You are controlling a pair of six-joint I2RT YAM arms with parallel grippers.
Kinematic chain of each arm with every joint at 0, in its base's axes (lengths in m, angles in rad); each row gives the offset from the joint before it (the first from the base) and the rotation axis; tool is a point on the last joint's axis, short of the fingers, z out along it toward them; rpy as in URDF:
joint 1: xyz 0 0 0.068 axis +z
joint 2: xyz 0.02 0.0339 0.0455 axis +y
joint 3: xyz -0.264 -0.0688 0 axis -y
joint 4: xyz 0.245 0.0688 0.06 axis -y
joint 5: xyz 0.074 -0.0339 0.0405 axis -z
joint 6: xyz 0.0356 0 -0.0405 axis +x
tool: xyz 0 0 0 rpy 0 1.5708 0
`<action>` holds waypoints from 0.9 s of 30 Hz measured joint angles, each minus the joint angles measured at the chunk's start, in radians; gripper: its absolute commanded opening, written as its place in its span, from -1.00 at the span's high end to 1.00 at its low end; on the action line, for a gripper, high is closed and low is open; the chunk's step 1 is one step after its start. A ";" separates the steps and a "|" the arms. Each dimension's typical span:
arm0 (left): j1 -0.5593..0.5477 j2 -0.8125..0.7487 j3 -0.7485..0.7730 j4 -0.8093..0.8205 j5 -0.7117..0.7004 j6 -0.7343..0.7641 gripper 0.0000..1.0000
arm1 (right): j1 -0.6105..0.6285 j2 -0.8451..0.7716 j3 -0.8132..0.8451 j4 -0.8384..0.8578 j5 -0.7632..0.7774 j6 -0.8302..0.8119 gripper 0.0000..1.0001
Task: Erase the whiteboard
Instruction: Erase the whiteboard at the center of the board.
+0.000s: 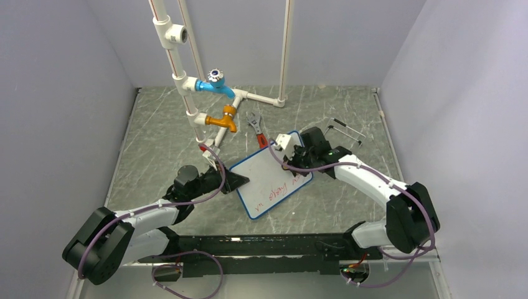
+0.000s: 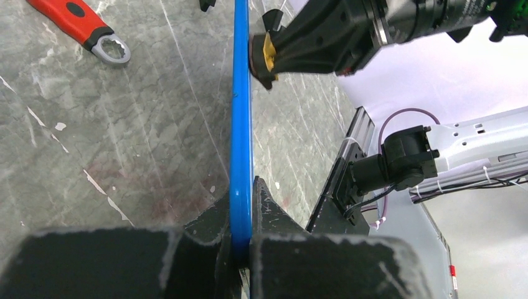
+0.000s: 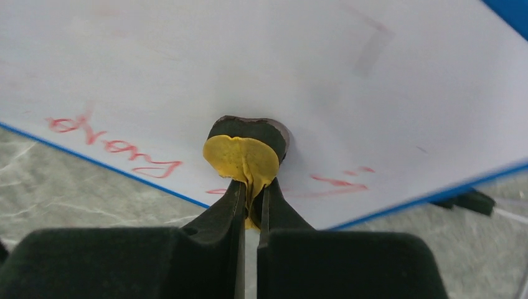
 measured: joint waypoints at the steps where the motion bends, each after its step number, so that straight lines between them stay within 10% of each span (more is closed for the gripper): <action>1: 0.000 0.000 0.000 0.000 0.000 0.000 1.00 | -0.023 0.000 0.000 0.005 0.006 0.016 1.00; 27: 0.012 0.009 -0.007 0.015 -0.008 -0.008 1.00 | -0.076 0.051 0.028 -0.004 -0.003 0.048 1.00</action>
